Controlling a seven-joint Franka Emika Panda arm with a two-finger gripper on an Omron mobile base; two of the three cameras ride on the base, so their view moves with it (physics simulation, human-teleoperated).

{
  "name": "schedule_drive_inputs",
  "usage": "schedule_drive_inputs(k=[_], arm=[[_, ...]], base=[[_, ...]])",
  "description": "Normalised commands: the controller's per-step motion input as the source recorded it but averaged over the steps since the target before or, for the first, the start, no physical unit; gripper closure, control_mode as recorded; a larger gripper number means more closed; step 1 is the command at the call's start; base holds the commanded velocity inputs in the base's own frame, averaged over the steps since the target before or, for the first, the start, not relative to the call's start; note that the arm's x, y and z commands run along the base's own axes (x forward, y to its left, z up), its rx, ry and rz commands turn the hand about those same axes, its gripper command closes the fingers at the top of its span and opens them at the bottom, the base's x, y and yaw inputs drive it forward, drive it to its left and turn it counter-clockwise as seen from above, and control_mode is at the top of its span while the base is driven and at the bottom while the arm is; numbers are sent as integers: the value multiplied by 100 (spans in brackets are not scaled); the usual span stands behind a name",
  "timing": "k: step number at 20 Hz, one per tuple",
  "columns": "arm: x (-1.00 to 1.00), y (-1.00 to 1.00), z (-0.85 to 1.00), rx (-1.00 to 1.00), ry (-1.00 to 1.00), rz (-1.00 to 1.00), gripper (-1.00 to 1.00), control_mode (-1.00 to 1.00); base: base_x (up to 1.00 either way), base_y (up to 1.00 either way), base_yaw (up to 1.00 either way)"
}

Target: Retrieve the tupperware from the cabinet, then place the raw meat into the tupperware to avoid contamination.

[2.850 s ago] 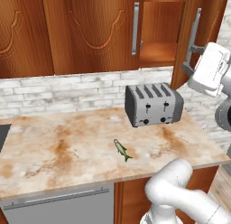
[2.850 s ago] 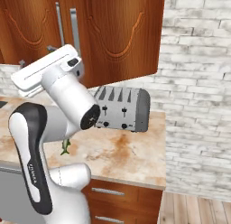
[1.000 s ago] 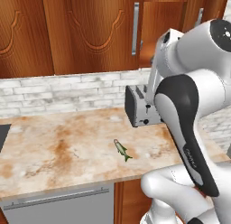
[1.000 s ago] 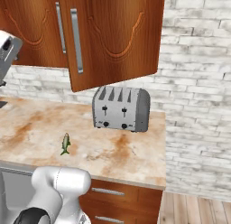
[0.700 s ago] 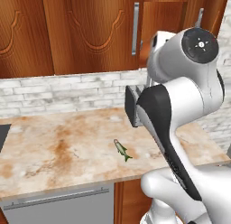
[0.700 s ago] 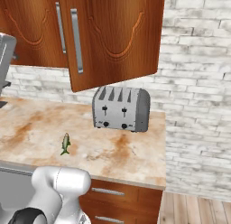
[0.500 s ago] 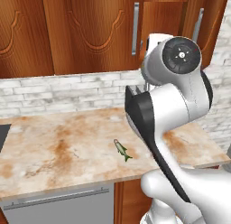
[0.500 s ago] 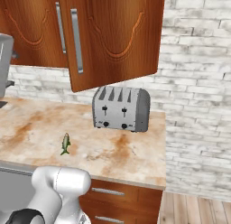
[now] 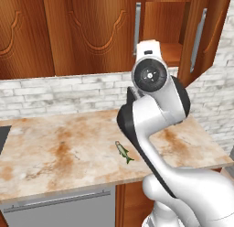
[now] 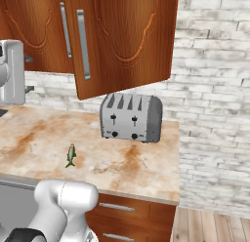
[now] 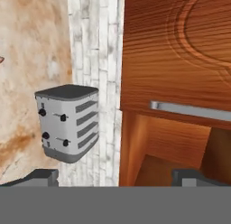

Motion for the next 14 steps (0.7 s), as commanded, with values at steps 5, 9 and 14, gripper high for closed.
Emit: schedule_drive_inputs(k=[5,9,14], arm=[[37,-30,-13,-12,-5,-6,-100,-100],[11,-34,-2,-11,-10,-13,-100,-100],[17,-36,-4,-10,-10,-15,-100,-100]], base=[[0,0,0],[0,0,0],[0,0,0]])
